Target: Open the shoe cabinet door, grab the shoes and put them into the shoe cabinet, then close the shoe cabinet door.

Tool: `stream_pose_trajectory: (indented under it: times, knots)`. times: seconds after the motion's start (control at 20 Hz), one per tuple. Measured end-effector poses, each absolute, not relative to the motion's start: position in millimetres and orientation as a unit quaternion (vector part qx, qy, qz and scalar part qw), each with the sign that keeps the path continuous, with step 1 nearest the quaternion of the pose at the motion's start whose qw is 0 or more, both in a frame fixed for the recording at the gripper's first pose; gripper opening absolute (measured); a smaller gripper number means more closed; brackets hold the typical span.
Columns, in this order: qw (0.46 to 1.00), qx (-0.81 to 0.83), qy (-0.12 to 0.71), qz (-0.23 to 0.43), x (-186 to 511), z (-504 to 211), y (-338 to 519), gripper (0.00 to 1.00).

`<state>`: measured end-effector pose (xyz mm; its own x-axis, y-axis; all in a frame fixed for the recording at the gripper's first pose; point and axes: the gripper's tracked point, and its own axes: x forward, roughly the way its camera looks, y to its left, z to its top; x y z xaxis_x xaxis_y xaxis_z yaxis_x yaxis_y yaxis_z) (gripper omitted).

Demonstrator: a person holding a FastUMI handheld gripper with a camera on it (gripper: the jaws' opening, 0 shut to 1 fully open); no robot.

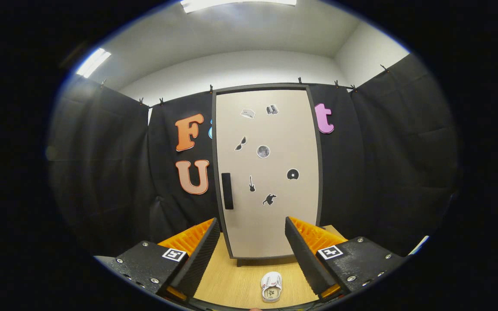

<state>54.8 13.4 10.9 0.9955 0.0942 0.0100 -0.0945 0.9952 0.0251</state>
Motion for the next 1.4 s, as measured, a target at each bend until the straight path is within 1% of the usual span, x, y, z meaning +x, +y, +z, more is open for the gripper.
stream_pose_trajectory:
  times: [0.3,0.75,1.05,1.25,1.35,1.4]
  knots:
    - [0.999,0.014,-0.014,0.040,131,9,62,0.95]
    - [0.998,-0.007,-0.030,0.056,263,-4,130,0.95]
    - [0.998,-0.028,-0.027,0.039,325,-12,136,0.95]
    - [0.999,-0.032,-0.015,0.032,345,-21,135,0.95]
    - [0.999,-0.034,-0.007,0.026,348,-27,132,0.90]
    - [0.999,-0.037,-0.006,0.022,350,-28,131,0.84]
